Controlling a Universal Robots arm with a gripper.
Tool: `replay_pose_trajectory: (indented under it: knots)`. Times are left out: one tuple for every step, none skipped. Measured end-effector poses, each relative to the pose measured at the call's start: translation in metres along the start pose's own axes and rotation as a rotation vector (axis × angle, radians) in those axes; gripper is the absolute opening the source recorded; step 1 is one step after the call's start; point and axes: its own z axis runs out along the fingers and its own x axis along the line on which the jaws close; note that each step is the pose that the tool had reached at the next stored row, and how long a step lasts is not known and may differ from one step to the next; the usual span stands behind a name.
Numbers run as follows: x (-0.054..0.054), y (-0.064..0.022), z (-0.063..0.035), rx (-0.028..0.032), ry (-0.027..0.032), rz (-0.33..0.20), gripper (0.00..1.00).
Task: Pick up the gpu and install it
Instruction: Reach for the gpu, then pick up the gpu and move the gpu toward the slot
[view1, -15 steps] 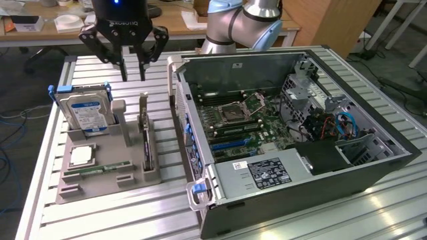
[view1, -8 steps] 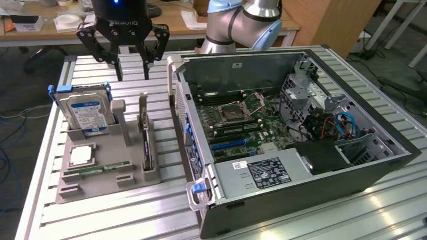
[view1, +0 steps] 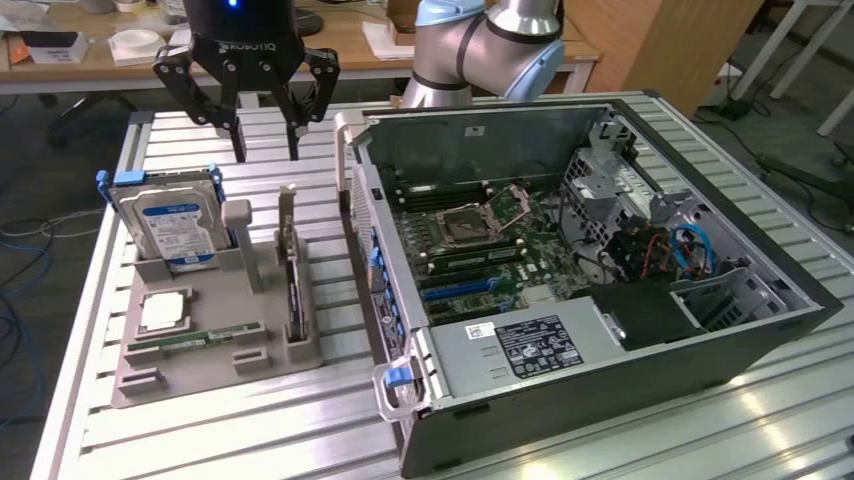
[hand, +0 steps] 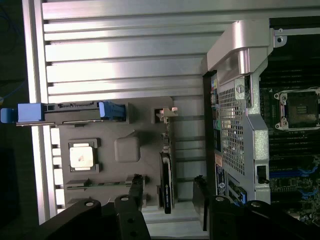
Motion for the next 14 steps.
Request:
replay_pose_trajectory:
  knots:
    - [0.0, 0.0, 0.0, 0.0, -0.0001, 0.0, 0.51]
    - [0.0, 0.0, 0.0, 0.0, 0.0, 0.0, 0.45]
    - [0.0, 0.0, 0.0, 0.0, -0.0001, 0.0, 0.45]
    - [0.0, 0.0, 0.0, 0.0, -0.0001, 0.0, 0.39]
    - [0.0, 0.0, 0.0, 0.0, -0.0001, 0.0, 0.39]
    - [0.0, 0.0, 0.0, 0.0, -0.0001, 0.0, 0.33]
    - [0.0, 0.0, 0.0, 0.0, 0.0, 0.0, 0.27]
    - [0.0, 0.0, 0.0, 0.0, 0.0, 0.0, 0.27]
    - [0.0, 0.0, 0.0, 0.0, 0.0, 0.0, 0.22]
    - [0.0, 0.0, 0.0, 0.0, 0.0, 0.0, 0.16]
    - [0.0, 0.0, 0.0, 0.0, 0.0, 0.0, 0.1]
    - [0.0, 0.0, 0.0, 0.0, 0.0, 0.0, 0.1]
    - [0.0, 0.0, 0.0, 0.0, 0.0, 0.0, 0.1]
    - [0.0, 0.0, 0.0, 0.0, -0.0001, 0.0, 0.1]
